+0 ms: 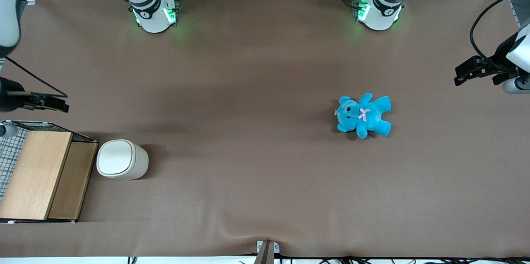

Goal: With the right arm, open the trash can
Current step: 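Move the right gripper over the white trash can's lid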

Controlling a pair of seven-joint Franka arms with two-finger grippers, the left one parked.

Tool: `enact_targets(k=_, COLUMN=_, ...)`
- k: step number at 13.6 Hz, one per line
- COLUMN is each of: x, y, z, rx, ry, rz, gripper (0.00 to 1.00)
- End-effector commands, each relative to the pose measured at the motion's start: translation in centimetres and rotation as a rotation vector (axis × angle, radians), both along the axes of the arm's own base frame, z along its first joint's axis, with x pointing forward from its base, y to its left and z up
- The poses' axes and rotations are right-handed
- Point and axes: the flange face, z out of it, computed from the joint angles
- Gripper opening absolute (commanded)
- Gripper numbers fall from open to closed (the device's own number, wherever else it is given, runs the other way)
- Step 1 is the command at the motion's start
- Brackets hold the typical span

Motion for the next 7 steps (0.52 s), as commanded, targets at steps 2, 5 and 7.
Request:
enact_targets(k=2, x=2.1, y=0.3, z=-3.5, rx=-0.007, ry=0.002, rz=0.007, gripper=0.65)
enact_targets(k=5, x=3.6, y=0.3, z=-6.5, rx=-0.013, ry=-0.006, rz=0.009, gripper=0.18)
enact_targets(k=7, x=4.6, y=0.4, z=-9.1, rx=-0.018, ry=-0.003, rz=0.010, gripper=0.00)
